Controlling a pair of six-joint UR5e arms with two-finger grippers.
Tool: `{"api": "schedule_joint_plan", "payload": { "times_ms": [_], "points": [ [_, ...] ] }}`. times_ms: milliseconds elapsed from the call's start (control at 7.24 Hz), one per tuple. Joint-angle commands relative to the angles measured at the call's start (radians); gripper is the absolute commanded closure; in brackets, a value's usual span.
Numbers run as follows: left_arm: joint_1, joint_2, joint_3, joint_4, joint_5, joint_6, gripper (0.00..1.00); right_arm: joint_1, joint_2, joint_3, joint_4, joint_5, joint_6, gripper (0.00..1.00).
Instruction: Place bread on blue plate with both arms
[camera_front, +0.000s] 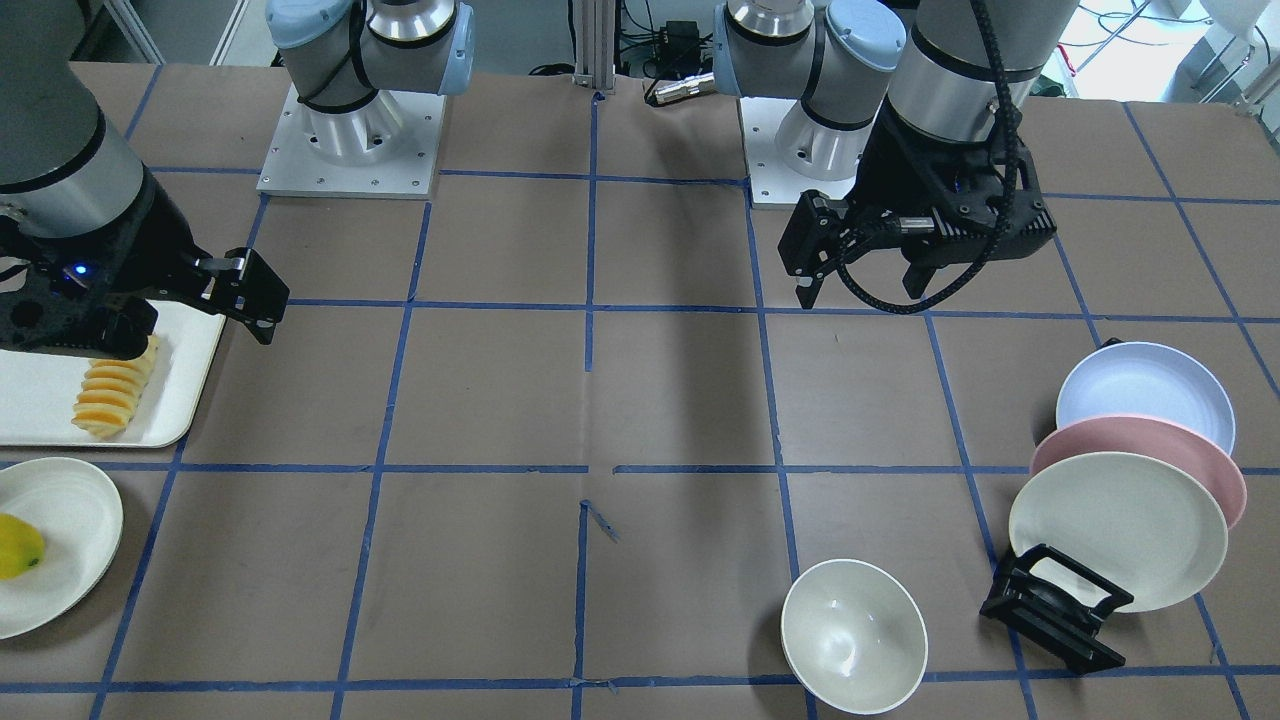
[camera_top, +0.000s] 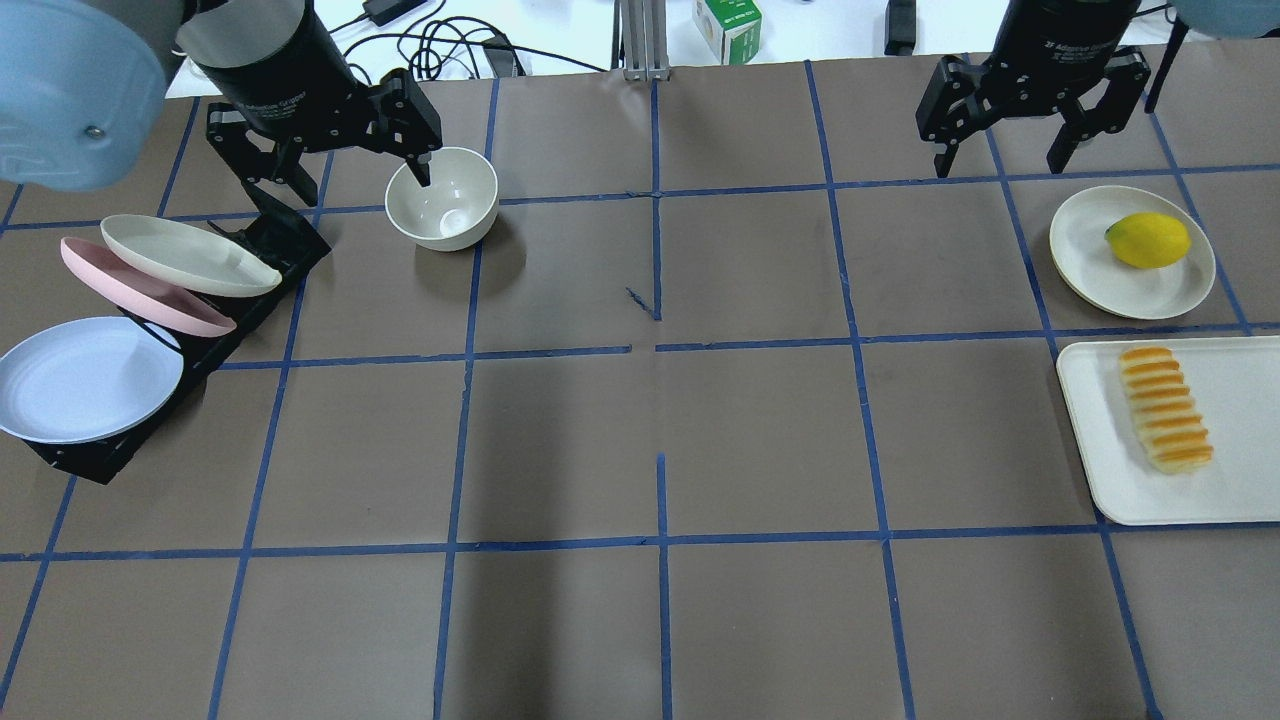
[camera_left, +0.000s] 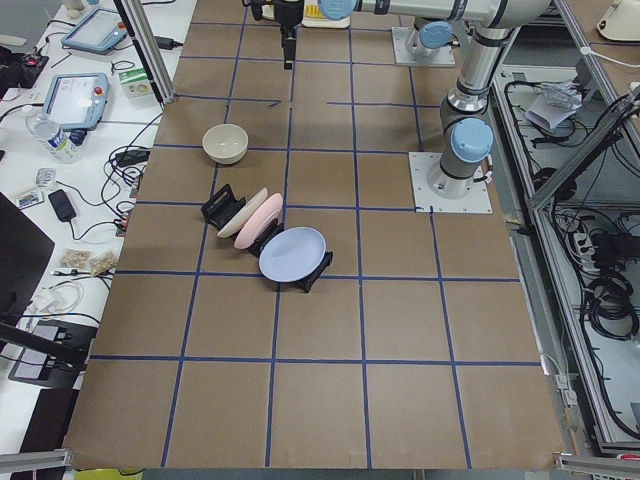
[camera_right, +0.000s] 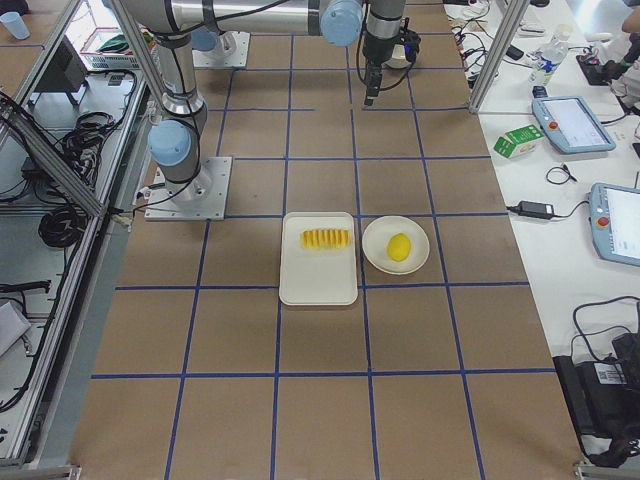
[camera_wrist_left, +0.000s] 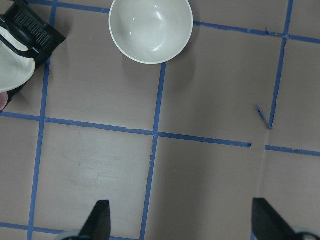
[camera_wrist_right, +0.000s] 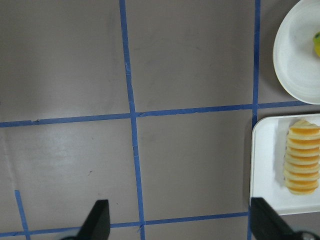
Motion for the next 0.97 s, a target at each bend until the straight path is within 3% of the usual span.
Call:
{"api": "schedule_joint_plan", "payload": {
  "times_ms": [0,415,829],
  "points": [
    [0.016,0.01,0.003,-0.001,0.011,0.031,0.0,-0.051,-0.002,0.048,0.002,-0.025,-0.044,0.0],
    [0.207,0.027,0.005,-0.017,0.022,0.031,0.0,-0.132,-0.065,0.2,-0.044,-0.067,-0.146,0.0],
    [0.28,0.071,0.009,-0.01,0.037,0.017,0.0,-0.308,-0.063,0.295,-0.117,-0.062,-0.359,0.0]
  ]
}}
